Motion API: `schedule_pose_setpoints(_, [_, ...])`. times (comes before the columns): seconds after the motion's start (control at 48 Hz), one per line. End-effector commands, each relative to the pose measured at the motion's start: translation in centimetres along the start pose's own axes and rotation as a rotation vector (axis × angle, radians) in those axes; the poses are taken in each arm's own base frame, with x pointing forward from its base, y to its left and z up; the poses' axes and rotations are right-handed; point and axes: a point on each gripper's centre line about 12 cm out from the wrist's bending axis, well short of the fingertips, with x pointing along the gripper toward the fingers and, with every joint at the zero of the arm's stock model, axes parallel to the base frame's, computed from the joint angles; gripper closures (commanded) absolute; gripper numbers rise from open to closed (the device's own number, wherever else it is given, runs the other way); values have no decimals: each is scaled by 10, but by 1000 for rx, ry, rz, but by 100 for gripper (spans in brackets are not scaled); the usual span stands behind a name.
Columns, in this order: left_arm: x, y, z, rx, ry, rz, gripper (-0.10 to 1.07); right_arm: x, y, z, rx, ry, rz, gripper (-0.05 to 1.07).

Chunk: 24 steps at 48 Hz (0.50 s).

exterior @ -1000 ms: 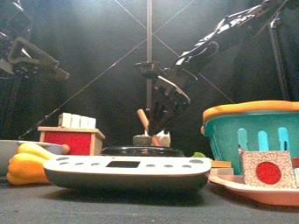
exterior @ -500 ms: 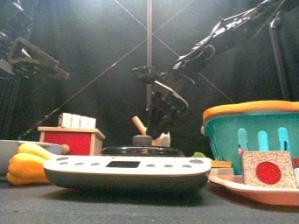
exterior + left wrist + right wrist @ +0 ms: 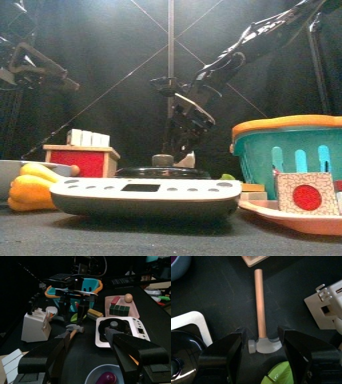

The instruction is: Place hammer above stove

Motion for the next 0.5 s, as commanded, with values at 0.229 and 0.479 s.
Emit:
schedule_pose_setpoints(0.229, [2, 1, 5, 2, -8, 1, 5, -10, 6, 17, -3, -51, 18, 13])
schedule_pose_setpoints(0.479, [2, 1, 4, 2, -8, 2, 5, -10, 10, 15, -11, -41, 15, 13])
